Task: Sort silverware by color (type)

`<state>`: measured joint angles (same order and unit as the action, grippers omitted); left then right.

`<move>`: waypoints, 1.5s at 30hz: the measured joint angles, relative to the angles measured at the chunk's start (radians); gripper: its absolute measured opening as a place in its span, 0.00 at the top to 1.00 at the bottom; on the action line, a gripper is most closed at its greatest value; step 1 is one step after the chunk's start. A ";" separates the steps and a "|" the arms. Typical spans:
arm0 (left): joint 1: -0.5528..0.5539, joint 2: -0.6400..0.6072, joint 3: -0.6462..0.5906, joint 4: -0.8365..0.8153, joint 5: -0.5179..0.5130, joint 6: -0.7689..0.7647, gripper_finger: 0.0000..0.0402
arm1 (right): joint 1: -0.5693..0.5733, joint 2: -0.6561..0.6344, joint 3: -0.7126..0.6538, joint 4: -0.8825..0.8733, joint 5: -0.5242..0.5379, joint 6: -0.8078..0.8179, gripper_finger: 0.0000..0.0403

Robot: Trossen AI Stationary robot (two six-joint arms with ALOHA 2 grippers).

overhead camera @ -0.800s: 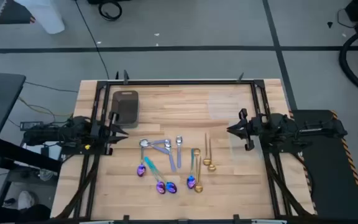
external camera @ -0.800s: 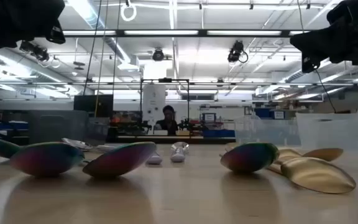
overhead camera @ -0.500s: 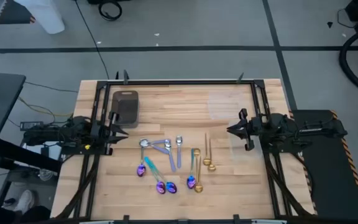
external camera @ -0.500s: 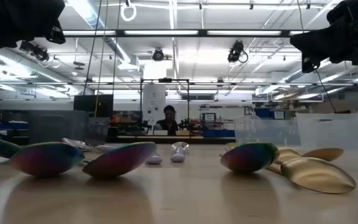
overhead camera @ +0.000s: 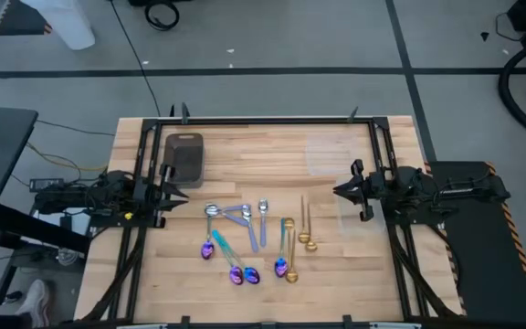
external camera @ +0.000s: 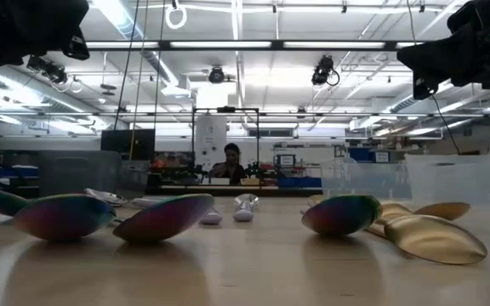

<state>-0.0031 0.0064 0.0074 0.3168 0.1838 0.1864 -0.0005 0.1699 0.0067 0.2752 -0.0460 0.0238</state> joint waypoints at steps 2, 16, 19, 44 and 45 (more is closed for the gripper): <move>0.000 0.000 0.000 0.000 0.000 0.000 0.86 | 0.000 0.000 0.000 0.000 0.000 0.000 0.88; 0.000 0.000 0.000 0.000 0.000 0.000 0.86 | 0.000 0.000 0.000 0.000 0.000 0.000 0.88; 0.000 0.000 0.000 0.000 0.000 0.000 0.86 | 0.000 0.000 0.000 0.000 0.000 0.000 0.88; -0.001 0.000 0.000 0.038 -0.029 -0.412 0.86 | 0.000 0.000 0.000 0.000 0.000 0.000 0.88; -0.001 0.000 0.000 0.038 -0.037 -0.438 0.86 | 0.000 0.000 0.000 0.000 0.000 0.000 0.88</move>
<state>-0.0036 0.0067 0.0071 0.3546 0.1465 -0.2517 -0.0005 0.1699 0.0067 0.2752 -0.0457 0.0238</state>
